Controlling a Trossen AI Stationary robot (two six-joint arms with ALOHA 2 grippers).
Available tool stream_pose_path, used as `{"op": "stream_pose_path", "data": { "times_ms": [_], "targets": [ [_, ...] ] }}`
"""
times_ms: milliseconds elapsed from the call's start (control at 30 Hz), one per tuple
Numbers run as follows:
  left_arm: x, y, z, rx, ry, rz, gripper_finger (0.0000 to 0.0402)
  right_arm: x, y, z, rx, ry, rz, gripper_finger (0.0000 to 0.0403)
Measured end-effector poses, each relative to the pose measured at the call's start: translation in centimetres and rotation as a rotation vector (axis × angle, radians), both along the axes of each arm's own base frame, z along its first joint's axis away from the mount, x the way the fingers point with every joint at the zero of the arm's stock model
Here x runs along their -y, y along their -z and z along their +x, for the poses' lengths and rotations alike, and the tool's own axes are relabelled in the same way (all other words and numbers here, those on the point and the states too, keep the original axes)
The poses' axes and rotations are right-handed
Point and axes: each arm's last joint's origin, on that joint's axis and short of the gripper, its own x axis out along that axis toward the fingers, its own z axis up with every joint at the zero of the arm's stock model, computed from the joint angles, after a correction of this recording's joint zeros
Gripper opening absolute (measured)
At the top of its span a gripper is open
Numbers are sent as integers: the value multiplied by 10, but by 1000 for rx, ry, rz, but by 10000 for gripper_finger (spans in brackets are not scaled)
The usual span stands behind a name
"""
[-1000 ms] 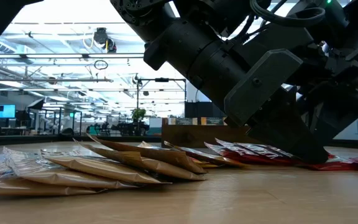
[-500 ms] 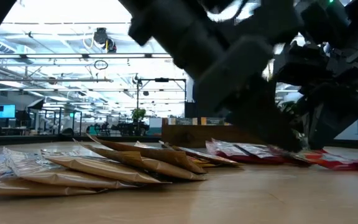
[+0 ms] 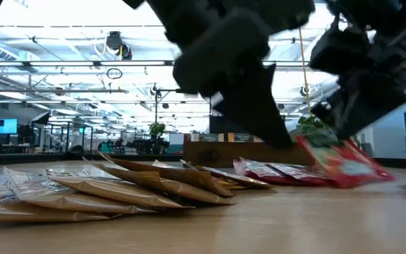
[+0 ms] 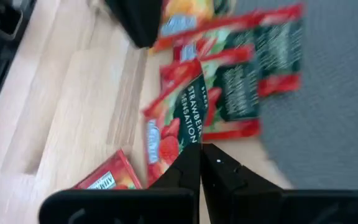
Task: Pick & Place Tea
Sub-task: Put the red tea bag to the right section into the wooden organizer
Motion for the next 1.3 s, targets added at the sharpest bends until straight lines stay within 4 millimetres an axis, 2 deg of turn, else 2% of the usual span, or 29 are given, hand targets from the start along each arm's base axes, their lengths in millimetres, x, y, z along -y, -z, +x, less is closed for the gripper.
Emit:
{"op": "stream_pose_path", "data": {
  "times_ms": [100,233,433,533,667,900,1300],
  "targets": [
    [8,-5,-12,-44,-33,40,33,6,-14,-7,41,26,-44,0],
    [18,3,-22,-101,-31,94,33,20,-34,-18,87,83,-126,0],
    [23,0,-24,-86,-25,106,33,45,-74,-27,109,176,-296,0],
    [23,0,-24,-84,-30,119,33,56,-87,-26,113,200,-386,0],
    [21,0,-24,-82,-49,133,33,74,-83,-24,56,199,-490,0],
    [21,0,-24,-79,-71,124,33,100,-78,-22,0,280,-530,0],
    [22,0,-25,-83,-94,109,33,115,-62,-12,-57,311,-507,0]
  ]
}}
